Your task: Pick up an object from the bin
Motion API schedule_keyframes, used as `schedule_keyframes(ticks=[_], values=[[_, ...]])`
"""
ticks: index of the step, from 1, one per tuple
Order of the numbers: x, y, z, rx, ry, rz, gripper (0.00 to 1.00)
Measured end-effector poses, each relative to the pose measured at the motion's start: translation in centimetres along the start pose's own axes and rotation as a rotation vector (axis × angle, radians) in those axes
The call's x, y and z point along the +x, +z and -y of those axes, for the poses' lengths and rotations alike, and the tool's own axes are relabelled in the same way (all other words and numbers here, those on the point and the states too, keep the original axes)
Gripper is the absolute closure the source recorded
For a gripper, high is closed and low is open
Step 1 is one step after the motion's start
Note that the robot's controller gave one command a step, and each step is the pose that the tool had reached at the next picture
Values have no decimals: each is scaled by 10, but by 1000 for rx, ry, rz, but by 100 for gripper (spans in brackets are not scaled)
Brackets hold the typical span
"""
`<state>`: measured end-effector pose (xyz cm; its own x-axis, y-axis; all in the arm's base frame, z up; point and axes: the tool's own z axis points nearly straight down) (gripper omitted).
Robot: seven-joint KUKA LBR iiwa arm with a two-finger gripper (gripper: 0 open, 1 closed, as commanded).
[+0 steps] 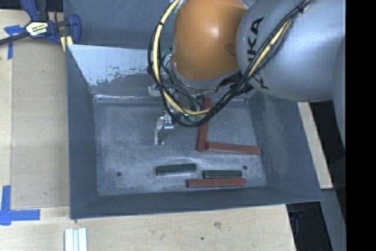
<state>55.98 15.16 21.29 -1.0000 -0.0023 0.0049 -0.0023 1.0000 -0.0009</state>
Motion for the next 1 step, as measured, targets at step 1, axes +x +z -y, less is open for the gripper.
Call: schedule_keyframes(ticks=[1], values=[[-2,-4,0,-2,2,8,0]])
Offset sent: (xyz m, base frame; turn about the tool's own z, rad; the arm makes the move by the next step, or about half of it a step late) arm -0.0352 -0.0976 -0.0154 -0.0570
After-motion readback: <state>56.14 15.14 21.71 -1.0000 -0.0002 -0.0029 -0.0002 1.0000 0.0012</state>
